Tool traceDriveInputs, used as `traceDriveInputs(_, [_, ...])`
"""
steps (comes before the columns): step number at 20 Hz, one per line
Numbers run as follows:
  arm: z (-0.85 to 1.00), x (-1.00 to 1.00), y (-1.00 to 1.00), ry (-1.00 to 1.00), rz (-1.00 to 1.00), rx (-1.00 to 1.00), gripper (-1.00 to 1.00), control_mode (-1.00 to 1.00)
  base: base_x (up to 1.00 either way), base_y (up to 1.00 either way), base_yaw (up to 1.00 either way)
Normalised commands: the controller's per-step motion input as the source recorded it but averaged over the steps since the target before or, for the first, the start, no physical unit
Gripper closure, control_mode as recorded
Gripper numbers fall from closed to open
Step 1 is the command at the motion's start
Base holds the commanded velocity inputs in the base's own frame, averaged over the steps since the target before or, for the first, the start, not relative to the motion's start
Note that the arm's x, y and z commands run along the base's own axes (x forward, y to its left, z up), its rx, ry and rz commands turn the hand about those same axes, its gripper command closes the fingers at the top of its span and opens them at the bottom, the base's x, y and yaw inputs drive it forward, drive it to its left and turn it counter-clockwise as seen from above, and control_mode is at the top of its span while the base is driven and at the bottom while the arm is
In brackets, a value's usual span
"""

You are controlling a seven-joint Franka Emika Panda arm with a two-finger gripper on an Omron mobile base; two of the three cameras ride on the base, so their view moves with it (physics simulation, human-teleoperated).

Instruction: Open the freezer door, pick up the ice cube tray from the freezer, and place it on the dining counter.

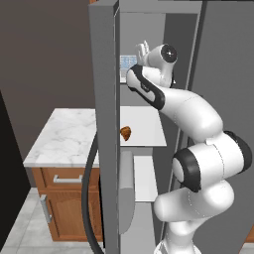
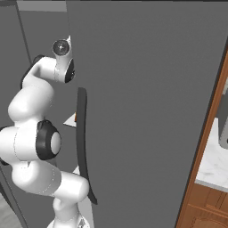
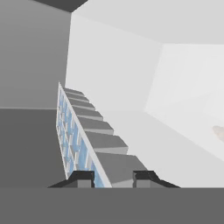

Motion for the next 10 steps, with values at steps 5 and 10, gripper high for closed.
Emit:
traceDriveInputs(5, [0.00, 0.00, 0.00, 0.00, 0.00, 0.00, 1.00, -1.00, 0.00, 0.00, 0.00])
traceDriveInputs(10, [0.00, 0.00, 0.00, 0.00, 0.00, 0.00, 1.00, -1.00, 0.00, 0.00, 0.00])
